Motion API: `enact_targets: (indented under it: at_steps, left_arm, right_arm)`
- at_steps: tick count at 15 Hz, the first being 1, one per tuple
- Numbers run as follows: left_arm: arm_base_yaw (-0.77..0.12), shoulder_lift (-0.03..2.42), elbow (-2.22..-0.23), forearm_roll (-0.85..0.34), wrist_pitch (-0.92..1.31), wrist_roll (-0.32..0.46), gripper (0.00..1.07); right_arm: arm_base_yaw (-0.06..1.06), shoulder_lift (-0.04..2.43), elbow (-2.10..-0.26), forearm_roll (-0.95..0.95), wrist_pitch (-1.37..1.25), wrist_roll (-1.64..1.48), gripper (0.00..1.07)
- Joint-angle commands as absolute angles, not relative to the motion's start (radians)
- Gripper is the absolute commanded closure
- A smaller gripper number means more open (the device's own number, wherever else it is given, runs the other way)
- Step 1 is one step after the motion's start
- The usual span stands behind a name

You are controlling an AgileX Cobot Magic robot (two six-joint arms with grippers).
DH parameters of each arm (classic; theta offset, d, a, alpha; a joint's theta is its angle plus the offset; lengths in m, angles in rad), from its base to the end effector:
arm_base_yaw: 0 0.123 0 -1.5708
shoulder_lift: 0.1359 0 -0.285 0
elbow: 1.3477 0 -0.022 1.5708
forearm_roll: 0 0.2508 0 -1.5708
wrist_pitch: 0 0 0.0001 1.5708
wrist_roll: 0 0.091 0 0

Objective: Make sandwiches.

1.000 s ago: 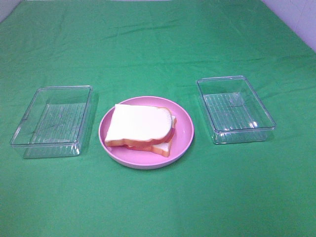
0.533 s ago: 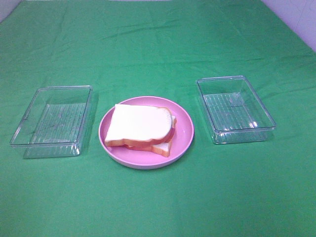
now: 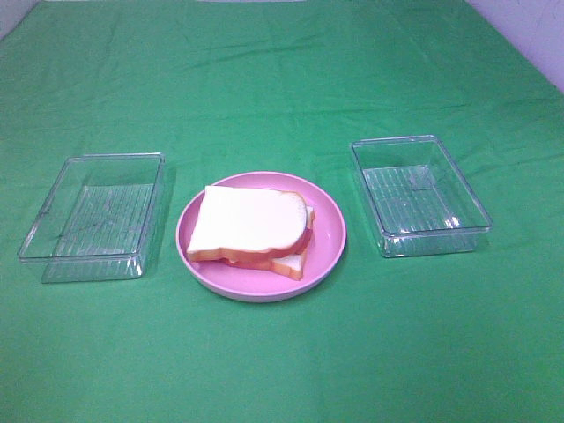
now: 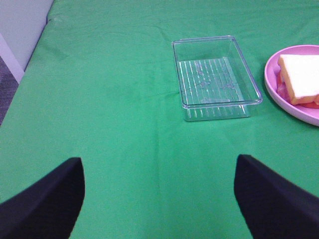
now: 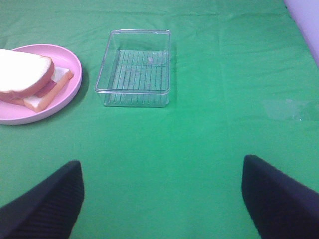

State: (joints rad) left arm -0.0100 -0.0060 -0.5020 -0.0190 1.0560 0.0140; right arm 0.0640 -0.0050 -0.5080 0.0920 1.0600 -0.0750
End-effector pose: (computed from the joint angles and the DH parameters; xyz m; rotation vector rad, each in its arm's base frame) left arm -0.0058 -0.0014 0.2782 0.0253 2.0314 -0.0202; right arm -0.0072 0.0069 0.2798 -0.1458 2.0235 0.1029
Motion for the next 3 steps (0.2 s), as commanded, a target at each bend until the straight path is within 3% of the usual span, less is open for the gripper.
enact_targets:
  at_steps: [1, 3]
  left_arm:
    - [-0.004, -0.027, -0.499, -0.028, 1.046, 0.012, 0.28]
    - [-0.004, -0.027, -0.499, -0.028, 1.046, 0.012, 0.28]
  right_arm:
    - [0.058, -0.021, -0.506, 0.091, 1.059, -0.064, 0.27]
    - [0.058, -0.021, -0.506, 0.091, 1.059, -0.064, 0.27]
